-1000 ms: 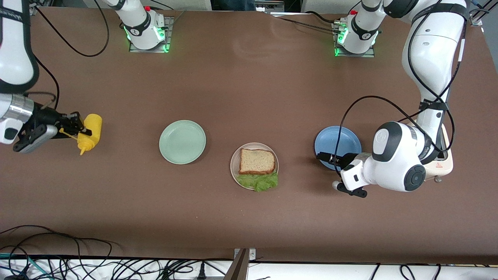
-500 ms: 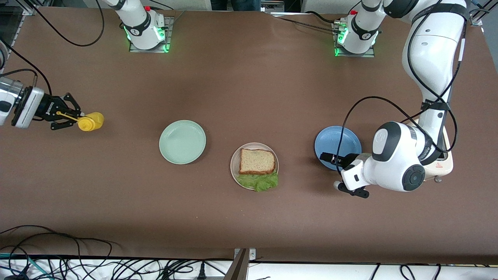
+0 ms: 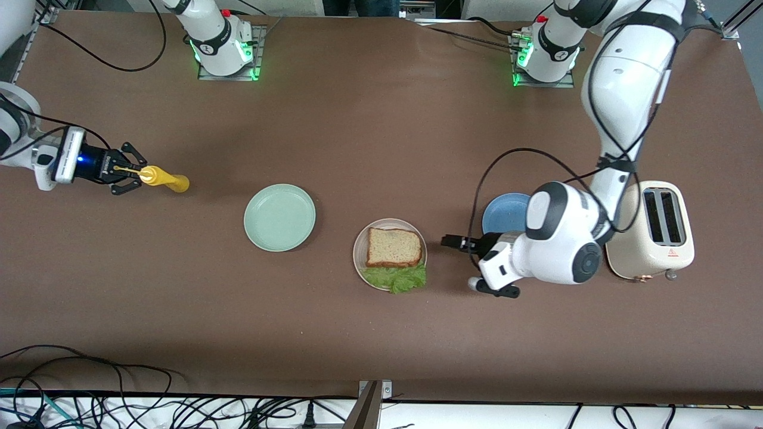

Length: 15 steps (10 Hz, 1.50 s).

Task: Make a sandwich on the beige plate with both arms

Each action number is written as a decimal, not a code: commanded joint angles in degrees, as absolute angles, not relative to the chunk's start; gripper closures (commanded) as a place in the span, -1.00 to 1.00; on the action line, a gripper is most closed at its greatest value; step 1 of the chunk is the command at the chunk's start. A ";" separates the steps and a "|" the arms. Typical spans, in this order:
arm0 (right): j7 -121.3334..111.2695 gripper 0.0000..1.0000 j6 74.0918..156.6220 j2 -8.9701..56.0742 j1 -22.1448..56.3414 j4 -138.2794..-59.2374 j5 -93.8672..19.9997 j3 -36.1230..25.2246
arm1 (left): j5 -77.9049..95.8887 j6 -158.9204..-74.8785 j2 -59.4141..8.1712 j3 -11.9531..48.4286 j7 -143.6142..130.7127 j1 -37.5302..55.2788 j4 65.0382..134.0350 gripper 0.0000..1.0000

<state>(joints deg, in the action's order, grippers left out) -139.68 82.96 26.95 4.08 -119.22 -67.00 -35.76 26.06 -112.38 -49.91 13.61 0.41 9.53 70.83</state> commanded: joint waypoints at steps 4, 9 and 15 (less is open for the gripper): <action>-152.82 1.00 72.53 39.78 0.62 -111.37 -73.03 -35.07 | 32.83 -125.15 -54.31 13.44 11.12 12.48 70.31 -1.00; -155.03 1.00 71.72 43.68 -0.44 -108.38 -74.62 -35.07 | 40.25 -124.89 -54.23 13.54 19.33 12.66 74.52 -0.97; -155.57 -0.01 71.72 45.88 -0.44 -105.91 -74.71 -35.07 | 40.25 -124.37 -53.61 13.62 24.16 12.57 74.97 -0.45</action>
